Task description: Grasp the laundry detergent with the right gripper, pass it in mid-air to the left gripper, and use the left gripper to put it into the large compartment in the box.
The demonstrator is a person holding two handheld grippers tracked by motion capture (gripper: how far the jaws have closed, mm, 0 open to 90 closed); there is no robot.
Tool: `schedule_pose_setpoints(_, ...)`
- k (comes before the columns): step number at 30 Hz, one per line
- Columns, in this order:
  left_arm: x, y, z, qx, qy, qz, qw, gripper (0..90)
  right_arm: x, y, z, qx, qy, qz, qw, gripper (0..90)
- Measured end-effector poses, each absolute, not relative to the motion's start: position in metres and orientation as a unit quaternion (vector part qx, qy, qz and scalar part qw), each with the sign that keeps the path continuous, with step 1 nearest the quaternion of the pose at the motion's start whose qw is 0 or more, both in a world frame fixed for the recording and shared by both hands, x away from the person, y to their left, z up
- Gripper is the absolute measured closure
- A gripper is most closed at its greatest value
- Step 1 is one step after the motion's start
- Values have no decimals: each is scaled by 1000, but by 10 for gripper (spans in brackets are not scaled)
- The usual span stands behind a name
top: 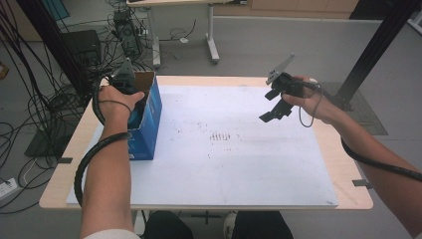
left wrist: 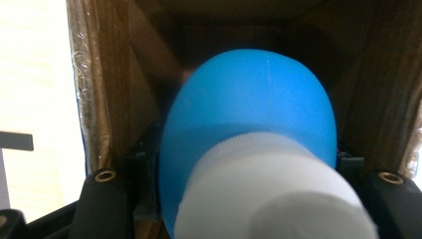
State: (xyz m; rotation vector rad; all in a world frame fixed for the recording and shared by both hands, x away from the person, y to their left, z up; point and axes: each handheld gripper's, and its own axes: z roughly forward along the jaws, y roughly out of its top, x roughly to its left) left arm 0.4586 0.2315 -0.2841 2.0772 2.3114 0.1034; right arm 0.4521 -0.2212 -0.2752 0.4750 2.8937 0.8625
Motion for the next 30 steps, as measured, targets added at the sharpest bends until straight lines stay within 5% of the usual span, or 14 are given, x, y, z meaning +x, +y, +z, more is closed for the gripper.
schedule_pose_setpoints(30, 459, 232, -285, 667, 744, 35, 19, 361, 452, -222, -271, 155, 946, 281, 47, 40)
